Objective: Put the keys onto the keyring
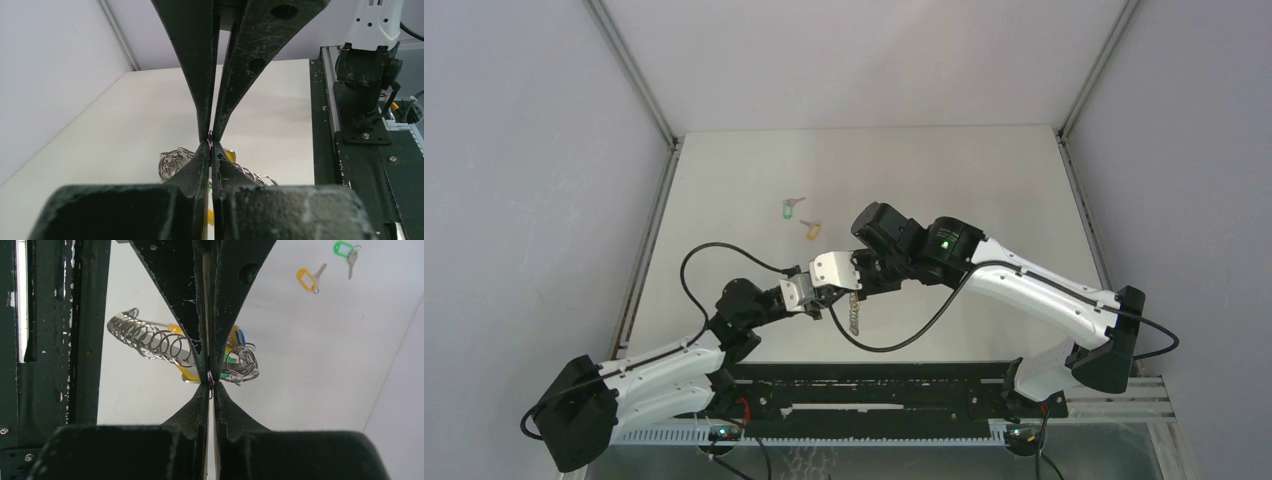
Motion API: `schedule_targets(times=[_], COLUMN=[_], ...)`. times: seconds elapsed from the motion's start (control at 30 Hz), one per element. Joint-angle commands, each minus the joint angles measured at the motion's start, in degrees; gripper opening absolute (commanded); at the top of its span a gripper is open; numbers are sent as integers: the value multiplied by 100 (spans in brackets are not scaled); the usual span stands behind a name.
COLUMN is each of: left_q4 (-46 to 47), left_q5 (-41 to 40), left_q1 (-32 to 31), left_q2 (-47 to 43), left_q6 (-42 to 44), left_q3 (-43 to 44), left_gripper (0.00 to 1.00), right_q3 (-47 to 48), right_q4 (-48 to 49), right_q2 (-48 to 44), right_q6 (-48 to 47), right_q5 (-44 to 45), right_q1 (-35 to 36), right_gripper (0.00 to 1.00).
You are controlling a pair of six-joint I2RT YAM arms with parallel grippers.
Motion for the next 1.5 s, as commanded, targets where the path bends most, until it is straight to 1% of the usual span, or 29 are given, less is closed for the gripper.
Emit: schedule_targets(times=[0.0, 0.1, 0.13, 0.17, 0.27, 0.4, 0.53, 0.6, 0.7, 0.83, 0.97, 1.23, 1.37, 1.47], left_q4=[229, 495, 586, 692, 1050, 1409, 1962, 2294, 2668, 2911, 2927, 2923, 2917, 2921], left_q5=[70, -14, -55, -98, -188, -325, -351, -334, -271, -164, -149, -142, -146, -125], left_q1=[-26, -24, -24, -26, -24, -15, -15, -15, -15, -15, -15, -15, -16, -15], left_q2=[8, 1, -2, -3, 0, 51, 125, 202, 342, 463, 431, 436, 423, 418], left_q6=[45, -30, -45, -81, -214, -329, -514, -627, -787, -885, -865, -835, -820, -842], left_q3=[379, 276, 232, 180, 36, -65, -186, -242, -281, -278, -289, -258, -259, -240], left_gripper=[1, 0, 0, 0, 0, 0, 0, 0, 0, 0, 0, 0, 0, 0], right_q3=[188, 120, 73, 16, -204, -745, -1556, -2033, -2591, -2864, -2866, -2866, -2871, -2866], right_q4=[249, 264, 303, 336, 571, 1191, 2186, 2849, 3862, 4617, 4858, 5122, 5144, 5182], right_q2=[-96, -134, -176, -241, -533, -1158, -1838, -2187, -2442, -2380, -2143, -1833, -1786, -1730], right_q6=[-54, 17, 62, 128, 377, 677, 978, 1294, 1881, 2539, 3002, 3403, 3465, 3543], right_q5=[-122, -85, -80, -100, -298, -1152, -2340, -2820, -3556, -4116, -4652, -4999, -5110, -5169], right_q1=[70, 22, -20, -73, -341, -762, -1336, -1668, -2105, -2391, -2524, -2529, -2533, -2535], right_gripper=[0, 0, 2, 4, 15, 28, 32, 32, 32, 32, 32, 31, 27, 21])
